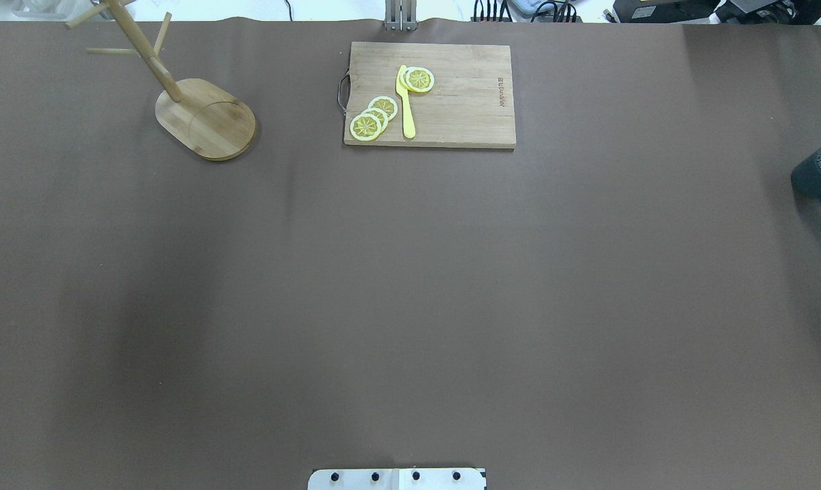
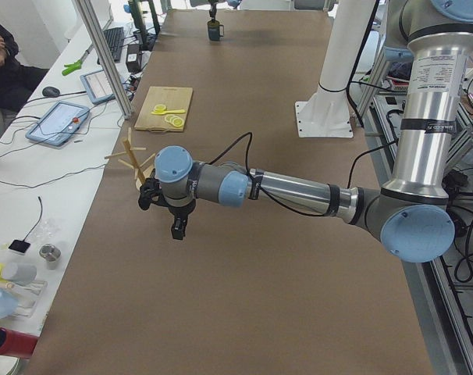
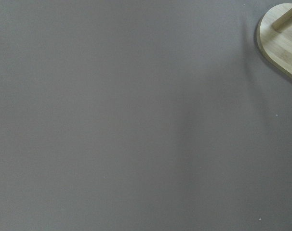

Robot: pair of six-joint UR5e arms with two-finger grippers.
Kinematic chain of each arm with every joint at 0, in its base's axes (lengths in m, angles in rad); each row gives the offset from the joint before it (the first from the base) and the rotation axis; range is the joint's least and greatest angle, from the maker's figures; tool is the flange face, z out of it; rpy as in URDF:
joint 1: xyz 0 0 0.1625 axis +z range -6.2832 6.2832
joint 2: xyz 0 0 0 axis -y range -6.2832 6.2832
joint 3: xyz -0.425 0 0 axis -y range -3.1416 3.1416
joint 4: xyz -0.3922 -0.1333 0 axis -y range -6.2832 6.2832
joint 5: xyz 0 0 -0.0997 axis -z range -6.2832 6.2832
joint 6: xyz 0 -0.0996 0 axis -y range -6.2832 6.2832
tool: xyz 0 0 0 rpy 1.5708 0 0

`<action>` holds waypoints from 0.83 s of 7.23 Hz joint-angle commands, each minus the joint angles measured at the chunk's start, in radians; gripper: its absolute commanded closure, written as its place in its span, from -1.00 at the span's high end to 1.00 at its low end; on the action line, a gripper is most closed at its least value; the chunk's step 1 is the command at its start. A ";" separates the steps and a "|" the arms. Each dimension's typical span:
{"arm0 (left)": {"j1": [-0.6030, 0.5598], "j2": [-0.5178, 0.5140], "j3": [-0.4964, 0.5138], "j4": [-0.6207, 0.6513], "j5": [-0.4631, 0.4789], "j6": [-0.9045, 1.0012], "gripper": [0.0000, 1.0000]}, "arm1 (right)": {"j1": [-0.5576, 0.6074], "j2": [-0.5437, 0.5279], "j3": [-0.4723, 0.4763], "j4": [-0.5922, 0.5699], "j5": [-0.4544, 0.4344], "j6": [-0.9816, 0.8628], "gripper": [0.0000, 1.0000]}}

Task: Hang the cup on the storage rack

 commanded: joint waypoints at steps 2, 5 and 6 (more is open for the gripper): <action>0.000 0.000 0.000 0.003 0.000 0.000 0.99 | 0.023 0.017 0.007 -0.002 0.073 0.050 -1.00; 0.000 0.002 -0.001 0.004 -0.001 0.000 0.98 | 0.065 0.057 0.033 0.004 0.272 0.226 -1.00; 0.000 0.002 -0.001 0.004 -0.001 0.000 0.99 | 0.049 0.071 0.069 -0.002 0.271 0.349 -1.00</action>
